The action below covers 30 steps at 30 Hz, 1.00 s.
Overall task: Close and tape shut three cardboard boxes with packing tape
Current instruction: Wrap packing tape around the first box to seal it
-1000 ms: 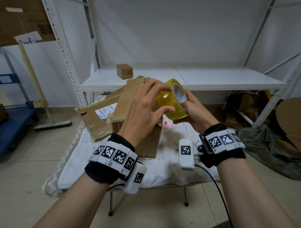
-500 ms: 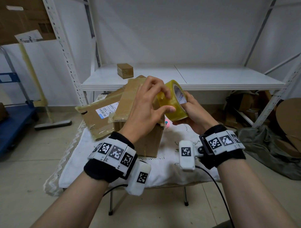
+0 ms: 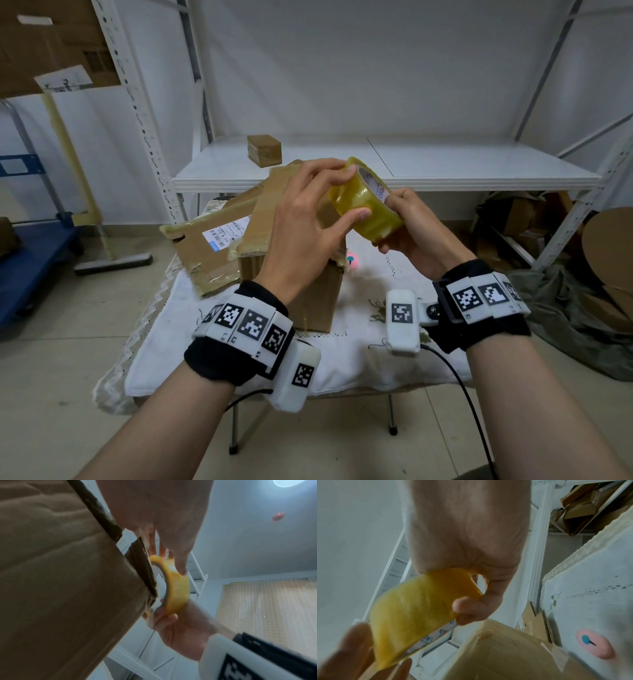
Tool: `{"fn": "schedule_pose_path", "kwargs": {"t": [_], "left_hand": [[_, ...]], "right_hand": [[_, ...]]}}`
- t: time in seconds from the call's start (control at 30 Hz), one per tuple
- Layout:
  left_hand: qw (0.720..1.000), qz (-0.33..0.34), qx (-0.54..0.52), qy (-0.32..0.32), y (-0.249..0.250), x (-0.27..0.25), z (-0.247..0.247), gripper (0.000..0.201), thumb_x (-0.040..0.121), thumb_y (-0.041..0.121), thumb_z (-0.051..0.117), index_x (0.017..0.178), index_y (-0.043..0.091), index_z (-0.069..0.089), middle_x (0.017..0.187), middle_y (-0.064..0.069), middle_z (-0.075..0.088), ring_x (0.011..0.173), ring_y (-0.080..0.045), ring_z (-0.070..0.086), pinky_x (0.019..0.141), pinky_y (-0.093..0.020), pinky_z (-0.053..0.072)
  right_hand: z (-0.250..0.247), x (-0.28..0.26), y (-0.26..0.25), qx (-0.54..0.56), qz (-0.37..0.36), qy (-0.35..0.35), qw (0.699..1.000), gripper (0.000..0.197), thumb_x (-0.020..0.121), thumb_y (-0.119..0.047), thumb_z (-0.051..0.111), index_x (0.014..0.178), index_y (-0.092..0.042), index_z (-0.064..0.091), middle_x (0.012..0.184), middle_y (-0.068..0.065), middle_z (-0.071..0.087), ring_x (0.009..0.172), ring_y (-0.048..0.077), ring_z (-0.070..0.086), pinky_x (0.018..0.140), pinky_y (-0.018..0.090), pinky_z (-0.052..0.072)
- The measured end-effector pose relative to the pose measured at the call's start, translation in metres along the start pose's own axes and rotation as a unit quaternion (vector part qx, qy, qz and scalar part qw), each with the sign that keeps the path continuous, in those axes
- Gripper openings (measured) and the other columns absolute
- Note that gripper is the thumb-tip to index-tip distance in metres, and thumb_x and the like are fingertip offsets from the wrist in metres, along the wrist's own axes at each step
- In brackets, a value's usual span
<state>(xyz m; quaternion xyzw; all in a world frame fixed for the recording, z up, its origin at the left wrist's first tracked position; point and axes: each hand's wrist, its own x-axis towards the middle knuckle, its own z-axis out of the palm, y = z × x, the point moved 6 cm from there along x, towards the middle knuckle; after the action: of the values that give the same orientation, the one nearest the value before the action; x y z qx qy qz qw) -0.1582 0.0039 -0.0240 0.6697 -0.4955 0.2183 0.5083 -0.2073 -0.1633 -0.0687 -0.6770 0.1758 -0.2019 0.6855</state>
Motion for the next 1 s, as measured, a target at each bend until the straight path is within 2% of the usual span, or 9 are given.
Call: {"fn": "schedule_pose_path", "kwargs": {"t": [0.1,0.23,0.3,0.4,0.53,0.63,0.77,0.9,1.0], "left_hand": [[0.995,0.018,0.015,-0.095,0.003,0.005,0.000,0.075,0.068,0.032,0.090,0.134,0.016,0.056,0.146,0.003,0.049,0.129,-0.005,0.045,0.103,-0.025,0.045],[0.997,0.038,-0.002,-0.074,0.009,0.010,-0.009,0.054,0.072,0.013,0.086,0.121,0.019,0.065,0.124,0.005,0.061,0.106,-0.013,0.058,0.077,-0.033,0.055],[0.998,0.028,-0.003,-0.059,0.010,0.011,-0.009,0.049,0.071,0.015,0.086,0.115,0.018,0.066,0.115,0.006,0.061,0.098,-0.014,0.059,0.069,-0.032,0.056],[0.999,-0.016,-0.007,-0.038,0.004,0.010,-0.009,0.047,0.072,0.022,0.086,0.115,0.020,0.066,0.114,0.007,0.062,0.094,-0.013,0.061,0.065,-0.031,0.057],[0.999,-0.045,-0.009,-0.013,-0.005,0.010,-0.011,0.046,0.077,0.022,0.083,0.120,0.021,0.069,0.118,0.006,0.064,0.097,-0.012,0.063,0.071,-0.035,0.059],[0.996,-0.072,-0.029,0.040,-0.009,0.008,-0.012,0.041,0.080,0.018,0.081,0.119,0.018,0.073,0.117,0.003,0.067,0.105,-0.014,0.064,0.082,-0.036,0.060],[0.991,-0.080,-0.009,0.103,-0.004,0.005,-0.010,0.027,0.080,0.017,0.081,0.107,0.015,0.078,0.102,0.004,0.069,0.097,-0.011,0.066,0.081,-0.034,0.059],[0.990,-0.062,0.029,0.120,0.006,0.004,-0.010,0.023,0.078,0.015,0.082,0.101,0.016,0.079,0.091,0.006,0.065,0.082,-0.008,0.061,0.075,-0.033,0.056],[0.989,-0.082,0.016,0.119,0.006,0.006,-0.008,0.025,0.078,0.017,0.082,0.104,0.018,0.078,0.096,0.004,0.066,0.088,-0.008,0.063,0.077,-0.031,0.057]], "right_hand": [[-0.008,0.000,0.000,0.006,0.002,-0.006,1.000,0.017,0.099,-0.018,0.041,0.111,-0.009,0.049,0.076,0.012,0.056,0.047,0.019,0.049,0.037,0.022,0.032],[-0.014,-0.005,-0.007,0.010,0.004,-0.005,1.000,0.032,0.095,-0.034,0.043,0.097,-0.009,0.063,0.076,0.011,0.059,0.055,0.024,0.053,0.044,0.023,0.038],[-0.013,-0.004,-0.014,0.000,-0.030,-0.009,0.999,0.042,0.099,-0.045,0.042,0.106,-0.017,0.073,0.101,0.010,0.072,0.081,0.028,0.067,0.066,0.034,0.054],[-0.010,-0.008,-0.025,-0.010,-0.082,-0.014,0.996,0.046,0.096,-0.059,0.050,0.110,-0.023,0.077,0.120,0.001,0.073,0.112,0.023,0.069,0.102,0.043,0.052],[-0.005,-0.018,-0.034,-0.067,-0.144,-0.072,0.985,0.046,0.088,-0.049,0.070,0.098,-0.004,0.072,0.097,0.020,0.073,0.087,0.023,0.071,0.085,0.034,0.058],[-0.003,-0.021,-0.036,-0.084,-0.177,-0.080,0.977,0.038,0.086,-0.040,0.067,0.095,-0.004,0.071,0.084,0.013,0.072,0.077,0.018,0.068,0.077,0.025,0.055],[-0.001,-0.020,-0.039,-0.097,-0.203,-0.077,0.971,0.044,0.087,-0.039,0.065,0.103,0.002,0.070,0.087,0.018,0.072,0.080,0.021,0.068,0.084,0.038,0.055],[0.000,-0.023,-0.041,-0.079,-0.215,-0.087,0.970,0.042,0.086,-0.034,0.063,0.105,0.004,0.067,0.085,0.006,0.071,0.074,0.010,0.070,0.071,0.020,0.056],[0.000,-0.024,-0.041,-0.064,-0.224,-0.085,0.969,0.034,0.086,-0.030,0.065,0.100,0.001,0.067,0.079,-0.003,0.071,0.073,0.007,0.069,0.068,0.019,0.054]]}}
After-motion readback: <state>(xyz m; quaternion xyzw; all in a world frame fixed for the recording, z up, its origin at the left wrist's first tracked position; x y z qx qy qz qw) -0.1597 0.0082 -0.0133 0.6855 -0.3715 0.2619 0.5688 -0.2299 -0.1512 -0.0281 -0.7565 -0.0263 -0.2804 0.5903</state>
